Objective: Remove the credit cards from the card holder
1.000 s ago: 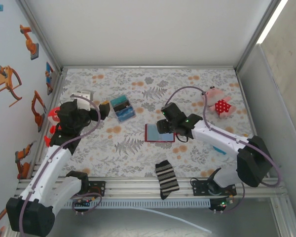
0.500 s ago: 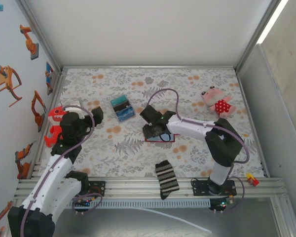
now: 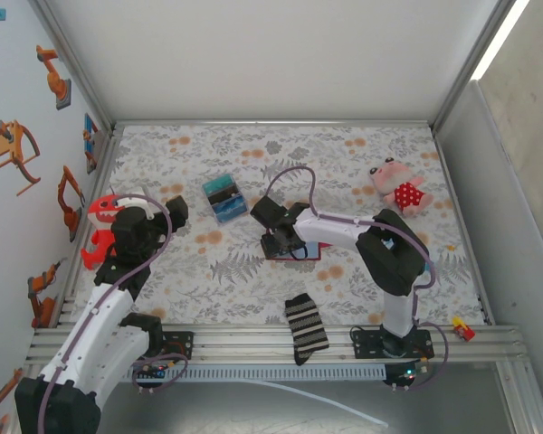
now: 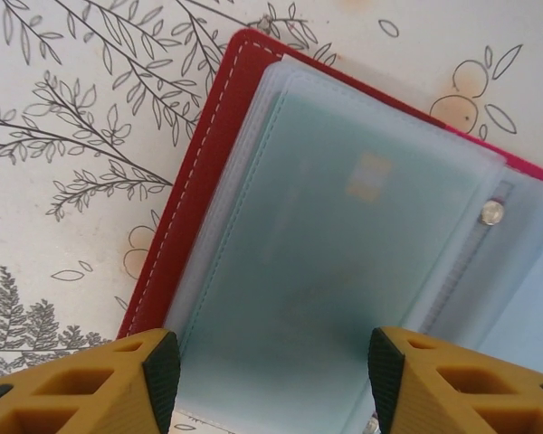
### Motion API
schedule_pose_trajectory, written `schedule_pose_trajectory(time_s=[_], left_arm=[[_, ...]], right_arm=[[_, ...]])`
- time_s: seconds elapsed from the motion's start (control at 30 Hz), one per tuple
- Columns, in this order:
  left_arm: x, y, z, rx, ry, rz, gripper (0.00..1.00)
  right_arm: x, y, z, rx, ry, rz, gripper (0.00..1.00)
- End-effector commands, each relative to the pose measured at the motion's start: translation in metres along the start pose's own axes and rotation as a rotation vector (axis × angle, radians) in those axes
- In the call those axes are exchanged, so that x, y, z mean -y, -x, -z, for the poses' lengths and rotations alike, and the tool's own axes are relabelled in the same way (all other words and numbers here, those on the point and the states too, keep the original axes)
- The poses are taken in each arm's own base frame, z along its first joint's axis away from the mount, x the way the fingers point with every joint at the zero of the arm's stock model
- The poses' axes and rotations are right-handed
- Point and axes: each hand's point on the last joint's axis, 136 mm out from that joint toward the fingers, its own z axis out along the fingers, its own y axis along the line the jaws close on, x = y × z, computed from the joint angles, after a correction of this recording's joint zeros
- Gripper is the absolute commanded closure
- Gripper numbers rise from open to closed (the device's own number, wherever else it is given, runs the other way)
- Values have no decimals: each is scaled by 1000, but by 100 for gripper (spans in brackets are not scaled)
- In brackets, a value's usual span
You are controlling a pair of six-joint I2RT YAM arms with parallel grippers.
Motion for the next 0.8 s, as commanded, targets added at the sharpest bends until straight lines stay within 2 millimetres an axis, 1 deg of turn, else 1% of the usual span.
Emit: schedule_pose_trajectory(time_s=[0.0, 0.17, 0.27, 0.47, 0.67, 0.77], left_arm=[[1, 9, 2, 16, 6, 22, 3], [-1, 7, 1, 6, 18, 19, 3], [1, 8, 2, 3, 8, 12, 3], [11, 11, 5, 1, -41, 1, 3], [22, 17, 12, 14, -94, -12, 3], [27, 20, 16, 20, -113, -21, 3]], right_arm=[[2, -3, -1, -15, -26, -9, 42], [2, -8, -5, -29, -24, -14, 43], [-2, -10, -5, -34, 1, -9, 45], [-8, -16, -5, -51, 58, -5, 50], [-4, -24, -10, -72, 54, 5, 56], [-3, -25, -8, -68, 56, 11, 61]])
